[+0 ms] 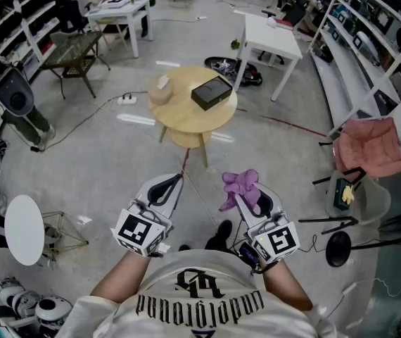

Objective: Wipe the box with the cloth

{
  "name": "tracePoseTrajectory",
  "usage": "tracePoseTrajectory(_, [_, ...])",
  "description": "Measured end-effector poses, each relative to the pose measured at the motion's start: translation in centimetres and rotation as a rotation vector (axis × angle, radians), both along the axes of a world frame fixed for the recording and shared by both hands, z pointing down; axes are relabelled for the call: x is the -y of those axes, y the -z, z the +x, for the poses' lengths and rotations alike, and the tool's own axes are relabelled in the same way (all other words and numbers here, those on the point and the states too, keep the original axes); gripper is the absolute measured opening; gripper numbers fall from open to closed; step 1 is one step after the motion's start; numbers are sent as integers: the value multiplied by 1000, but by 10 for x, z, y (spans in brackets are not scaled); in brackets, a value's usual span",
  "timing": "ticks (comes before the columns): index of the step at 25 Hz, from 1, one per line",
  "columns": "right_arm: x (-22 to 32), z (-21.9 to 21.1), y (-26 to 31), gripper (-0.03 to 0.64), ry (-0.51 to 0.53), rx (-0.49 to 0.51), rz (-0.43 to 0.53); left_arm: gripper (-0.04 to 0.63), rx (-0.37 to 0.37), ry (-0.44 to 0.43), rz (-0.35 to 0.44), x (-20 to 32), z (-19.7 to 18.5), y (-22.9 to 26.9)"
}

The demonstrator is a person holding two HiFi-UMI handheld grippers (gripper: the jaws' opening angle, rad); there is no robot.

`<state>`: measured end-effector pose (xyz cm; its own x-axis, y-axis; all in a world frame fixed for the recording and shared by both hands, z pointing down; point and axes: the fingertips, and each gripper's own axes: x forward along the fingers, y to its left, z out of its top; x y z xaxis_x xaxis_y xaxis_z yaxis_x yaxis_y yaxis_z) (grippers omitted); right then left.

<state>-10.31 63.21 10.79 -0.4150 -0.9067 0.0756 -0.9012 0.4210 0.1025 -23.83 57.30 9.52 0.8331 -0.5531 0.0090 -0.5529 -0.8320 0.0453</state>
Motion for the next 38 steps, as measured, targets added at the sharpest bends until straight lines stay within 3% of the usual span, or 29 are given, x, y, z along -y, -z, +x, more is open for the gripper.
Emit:
tracePoseTrajectory(15, [34, 61, -12, 147, 19, 25, -29, 6, 30, 16, -57, 39, 59, -19])
tracePoseTrajectory(27, [103, 201, -21, 152, 72, 76, -34, 6, 78, 17, -64, 109, 197, -36])
tracePoseTrajectory(33, [121, 259, -15, 155, 80, 101, -32, 6, 88, 47, -56, 129, 243, -35])
tracePoseTrajectory(38, [129, 284, -22, 156, 71, 120, -47, 6, 106, 43, -67, 137, 265, -45])
